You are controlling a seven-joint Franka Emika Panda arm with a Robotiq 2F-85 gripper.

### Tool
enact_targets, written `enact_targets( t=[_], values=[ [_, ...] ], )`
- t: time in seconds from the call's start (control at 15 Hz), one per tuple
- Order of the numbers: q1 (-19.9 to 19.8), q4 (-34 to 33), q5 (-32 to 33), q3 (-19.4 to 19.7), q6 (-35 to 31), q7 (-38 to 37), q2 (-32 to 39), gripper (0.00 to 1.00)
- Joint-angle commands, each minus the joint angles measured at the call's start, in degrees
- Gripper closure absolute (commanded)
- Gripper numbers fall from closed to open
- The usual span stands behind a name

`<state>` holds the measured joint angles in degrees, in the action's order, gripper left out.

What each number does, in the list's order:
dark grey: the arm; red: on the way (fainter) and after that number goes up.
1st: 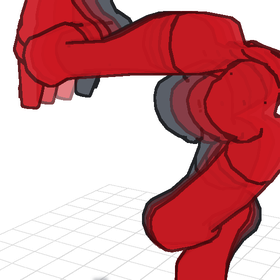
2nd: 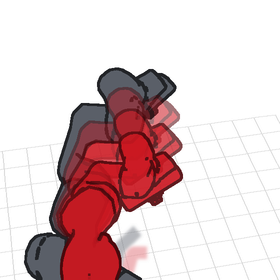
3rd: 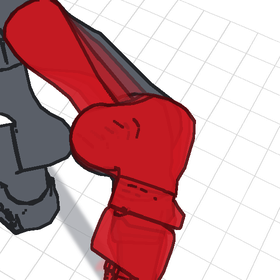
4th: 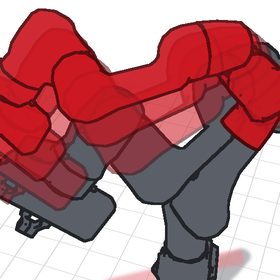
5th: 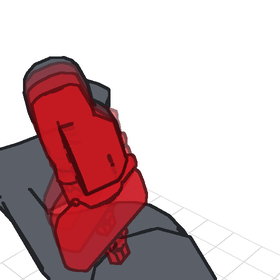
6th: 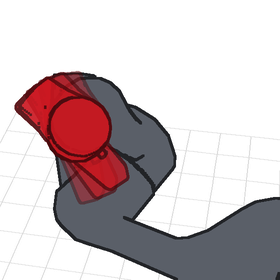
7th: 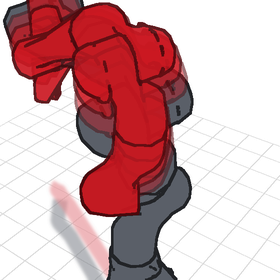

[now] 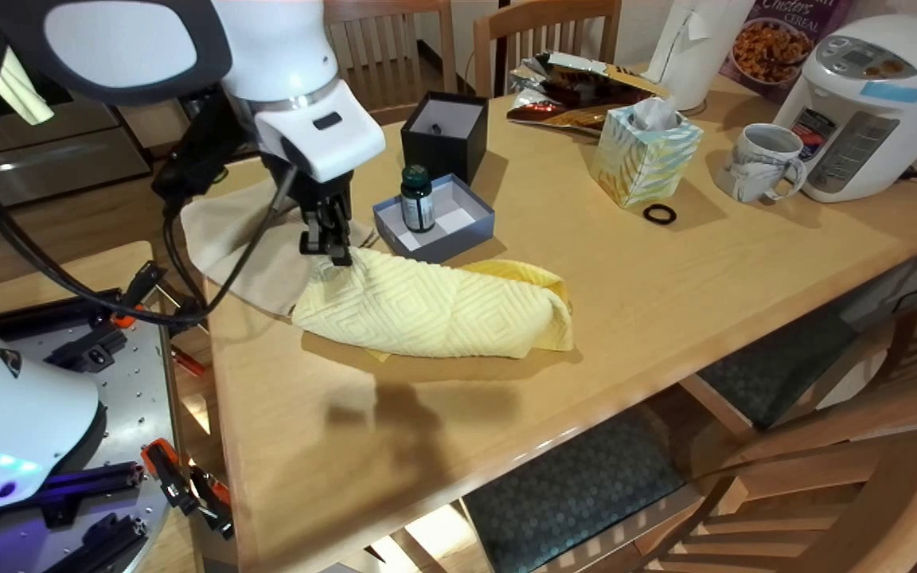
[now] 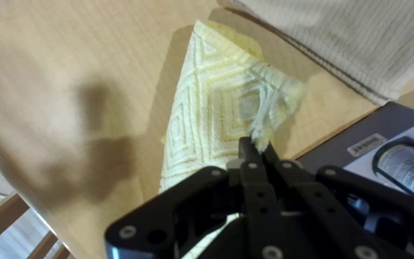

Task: Unfold the towel slightly on the table

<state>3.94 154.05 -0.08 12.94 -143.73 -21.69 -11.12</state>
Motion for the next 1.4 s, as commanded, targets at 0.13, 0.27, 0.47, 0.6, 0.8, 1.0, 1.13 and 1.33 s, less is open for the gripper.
enact_targets(
  t=[0.13, 0.27, 0.47, 0.6, 0.8, 1.0, 1.13, 1.33],
  values=[
    [8.93, 0.77, -10.1, 15.07, 6.51, 23.42, -6.62, 0.99],
    [9.08, -0.21, -15.13, 19.49, 8.65, 31.74, -5.93, 0.99],
    [2.63, -1.64, -23.35, 18.05, 14.05, 41.97, -3.44, 0.99],
    [-0.49, -2.16, -27.27, 17.92, 17.3, 46.32, -1.66, 0.99],
    [-5.8, -2.67, -26.16, 15.34, 18.89, 44.06, 1.5, 0.99],
    [-11.55, -3.16, -18.45, 10.41, 15.79, 33.78, 3.32, 0.99],
    [-14.08, -4.31, -12.98, 7.82, 15.49, 26.81, 3.88, 0.99],
    [-16.25, -6.43, -3.99, 4.46, 16.87, 15.44, 4.93, 0.99]
  ],
)
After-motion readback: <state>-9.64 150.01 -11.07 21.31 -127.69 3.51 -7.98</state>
